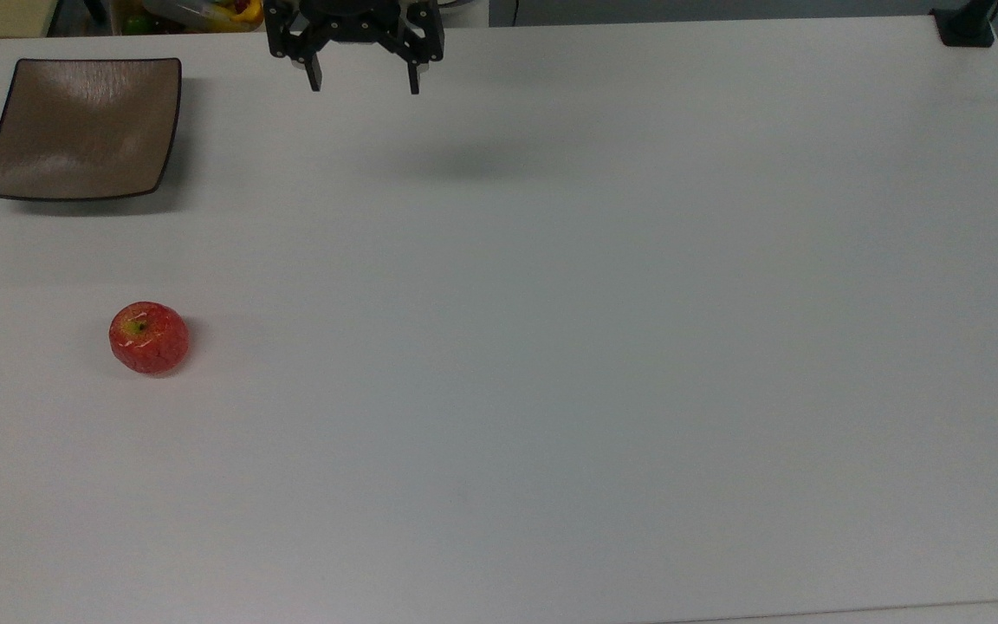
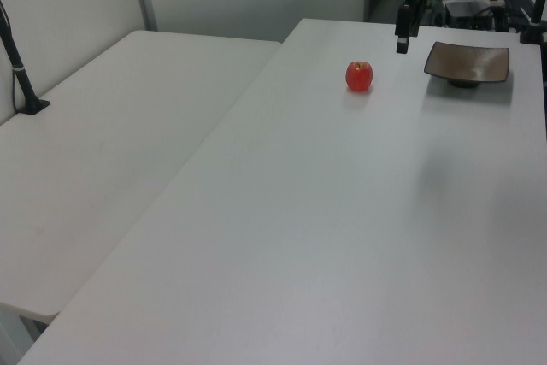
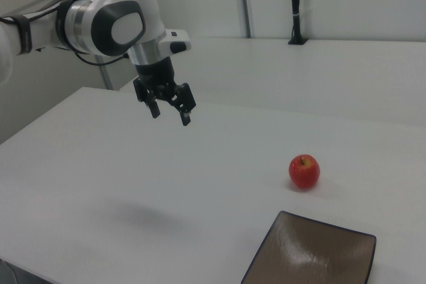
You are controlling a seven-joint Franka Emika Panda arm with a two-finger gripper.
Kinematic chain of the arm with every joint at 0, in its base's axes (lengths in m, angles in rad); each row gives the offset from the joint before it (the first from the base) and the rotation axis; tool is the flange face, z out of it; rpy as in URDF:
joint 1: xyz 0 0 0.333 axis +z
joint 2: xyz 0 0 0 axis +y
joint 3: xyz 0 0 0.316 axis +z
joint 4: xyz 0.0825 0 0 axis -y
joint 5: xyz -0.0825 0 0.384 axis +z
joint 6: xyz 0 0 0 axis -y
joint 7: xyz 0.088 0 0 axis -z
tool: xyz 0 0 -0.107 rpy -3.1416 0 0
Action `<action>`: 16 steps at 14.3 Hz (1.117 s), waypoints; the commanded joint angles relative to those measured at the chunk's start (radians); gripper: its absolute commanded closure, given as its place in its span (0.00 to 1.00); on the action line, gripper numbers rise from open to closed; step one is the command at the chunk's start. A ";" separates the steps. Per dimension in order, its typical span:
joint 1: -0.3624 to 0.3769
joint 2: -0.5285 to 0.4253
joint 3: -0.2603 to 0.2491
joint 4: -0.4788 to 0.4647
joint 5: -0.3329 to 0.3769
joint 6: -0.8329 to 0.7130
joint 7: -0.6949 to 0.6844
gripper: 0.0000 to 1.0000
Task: Apples placed on a ceramic plate
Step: 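Move the open gripper over the red apple and lower it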
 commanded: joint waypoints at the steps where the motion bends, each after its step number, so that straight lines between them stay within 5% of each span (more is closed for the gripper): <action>1: -0.040 0.043 -0.006 0.015 0.012 0.091 0.006 0.00; 8: -0.161 0.219 -0.008 0.172 -0.001 0.240 -0.002 0.00; 16: -0.220 0.353 -0.020 0.198 -0.071 0.395 0.004 0.00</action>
